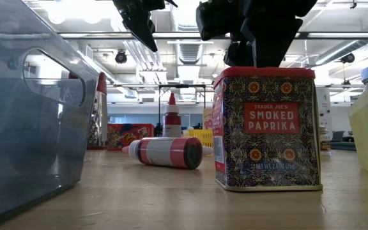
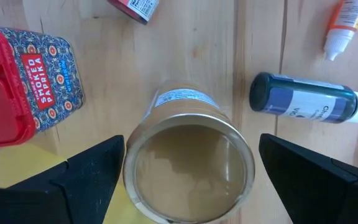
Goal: Pick & Place Kitchen Items
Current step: Put the brown seasoning bottle into the bottom yellow bin
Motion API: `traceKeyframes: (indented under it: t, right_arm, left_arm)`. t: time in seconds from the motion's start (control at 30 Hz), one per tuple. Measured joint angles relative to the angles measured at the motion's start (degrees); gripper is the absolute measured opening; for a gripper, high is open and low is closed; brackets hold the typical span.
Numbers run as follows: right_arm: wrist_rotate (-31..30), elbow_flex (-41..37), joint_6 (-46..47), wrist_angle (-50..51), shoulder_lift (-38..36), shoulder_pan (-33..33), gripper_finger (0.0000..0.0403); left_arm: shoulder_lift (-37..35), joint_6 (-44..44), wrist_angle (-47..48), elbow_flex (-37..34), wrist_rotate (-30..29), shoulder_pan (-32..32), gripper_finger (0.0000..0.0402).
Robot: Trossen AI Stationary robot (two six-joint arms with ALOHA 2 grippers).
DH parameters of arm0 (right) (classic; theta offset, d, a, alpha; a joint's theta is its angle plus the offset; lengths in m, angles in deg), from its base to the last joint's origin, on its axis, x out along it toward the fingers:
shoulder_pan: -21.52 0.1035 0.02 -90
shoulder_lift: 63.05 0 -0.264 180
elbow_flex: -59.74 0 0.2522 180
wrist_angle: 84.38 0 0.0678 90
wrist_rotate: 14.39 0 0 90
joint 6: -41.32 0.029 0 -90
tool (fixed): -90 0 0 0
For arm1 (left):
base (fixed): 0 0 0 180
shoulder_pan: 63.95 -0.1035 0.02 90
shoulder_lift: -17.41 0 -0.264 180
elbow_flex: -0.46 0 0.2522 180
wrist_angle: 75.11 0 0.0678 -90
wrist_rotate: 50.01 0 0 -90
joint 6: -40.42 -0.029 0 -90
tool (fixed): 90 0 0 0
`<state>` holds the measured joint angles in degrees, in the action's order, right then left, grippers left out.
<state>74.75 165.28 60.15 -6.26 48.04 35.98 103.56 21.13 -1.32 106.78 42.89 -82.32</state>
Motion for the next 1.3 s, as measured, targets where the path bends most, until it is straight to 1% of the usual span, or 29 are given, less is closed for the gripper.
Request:
traceKeyframes:
  t: [0.7,0.8,1.0,1.07,1.2,1.3]
  right_arm:
    - [0.0,-0.2,0.2,-0.2,0.0,0.0,0.0364]
    - [0.0,-0.2,0.2,-0.1,0.0,0.0,0.0344]
    - [0.0,-0.2,0.2,-0.1,0.0,0.0,0.0285]
    - [0.0,-0.2,0.1,0.0,0.0,0.0,0.0274]
    - [0.0,-0.2,0.0,0.0,0.0,0.0,0.0276]
    - [0.0,-0.2,-0.2,0.1,0.0,0.0,0.0298]
  left_arm:
    - [0.0,0.0,0.0,0.0,0.0,0.0,0.0101]
    - [0.0,0.0,0.0,0.0,0.0,0.0,0.0101]
    - [0.0,0.0,0.0,0.0,0.0,0.0,0.0102]
    - [0.0,0.0,0.0,0.0,0.0,0.0,0.0101]
    - [0.0,0.0,0.0,0.0,0.0,0.0,0.0099]
    - [0.0,0.0,0.0,0.0,0.0,0.0,0.01]
